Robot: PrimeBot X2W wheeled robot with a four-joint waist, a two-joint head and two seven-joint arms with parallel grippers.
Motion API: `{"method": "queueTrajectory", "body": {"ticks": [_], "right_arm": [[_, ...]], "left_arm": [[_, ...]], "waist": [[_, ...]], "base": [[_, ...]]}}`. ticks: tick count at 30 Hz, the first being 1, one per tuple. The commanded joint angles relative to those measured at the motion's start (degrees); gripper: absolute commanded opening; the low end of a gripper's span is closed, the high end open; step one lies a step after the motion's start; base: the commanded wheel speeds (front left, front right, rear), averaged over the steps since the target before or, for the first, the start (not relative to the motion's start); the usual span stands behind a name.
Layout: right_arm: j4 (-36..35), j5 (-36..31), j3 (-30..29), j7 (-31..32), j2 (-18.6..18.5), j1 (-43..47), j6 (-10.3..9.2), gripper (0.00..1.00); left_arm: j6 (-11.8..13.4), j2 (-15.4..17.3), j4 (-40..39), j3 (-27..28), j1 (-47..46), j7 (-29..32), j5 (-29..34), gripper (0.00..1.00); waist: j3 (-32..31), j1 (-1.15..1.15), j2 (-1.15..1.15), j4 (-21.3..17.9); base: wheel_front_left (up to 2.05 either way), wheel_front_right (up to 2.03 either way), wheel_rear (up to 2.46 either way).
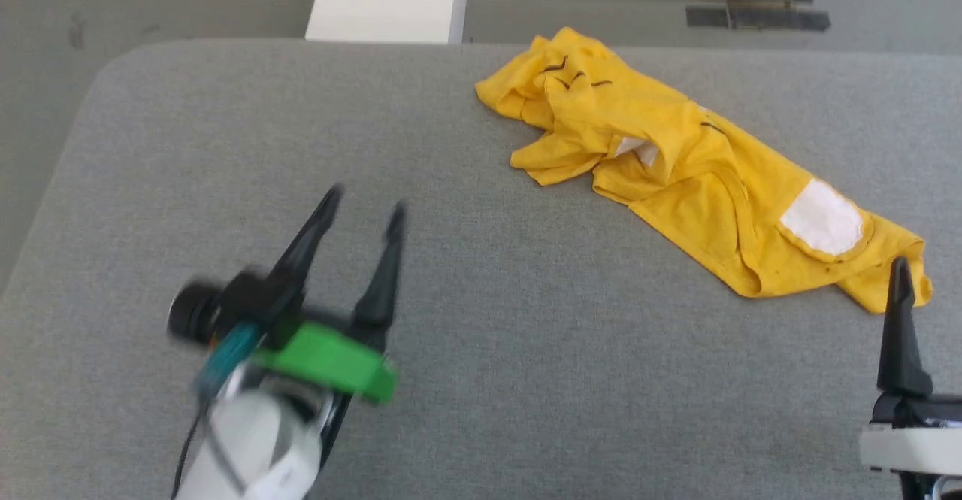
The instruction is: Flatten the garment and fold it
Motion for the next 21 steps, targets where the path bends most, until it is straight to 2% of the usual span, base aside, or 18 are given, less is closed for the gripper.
{"method": "queueTrajectory", "body": {"ticks": [1, 7, 10, 21], "right_arm": [[-0.8, 0.3, -0.32, -0.44, 0.03, -1.42, -0.08, 1.0], [-4.44, -0.14, -1.2, 0.55, 0.03, -4.63, -0.08, 1.0], [-5.85, 0.0, -1.03, 1.24, 0.04, -5.42, -0.08, 1.0], [-8.28, 0.75, 0.59, 1.88, 0.04, -7.48, -0.08, 1.0]], "left_arm": [[-0.38, 1.34, 0.86, -2.14, -4.57, 2.0, 0.3, 1.0], [-0.39, 6.38, 9.92, -15.97, -26.32, 12.1, -2.85, 1.0], [-0.39, 6.79, 14.27, -20.22, -33.44, 13.9, -5.01, 1.0], [-0.39, 8.77, 26.5, -33.57, -47.73, 16.79, -10.09, 1.0]], "waist": [[3.99, 0.0, 0.0, -0.86], [10.27, 0.0, 0.0, -2.15], [12.64, 0.0, 0.0, -2.75], [19.58, 0.0, 0.0, -5.09]], "base": [[0.0, 0.0, 0.0], [0.0, 0.0, 0.0], [0.0, 0.0, 0.0], [0.0, 0.0, 0.0]]}}
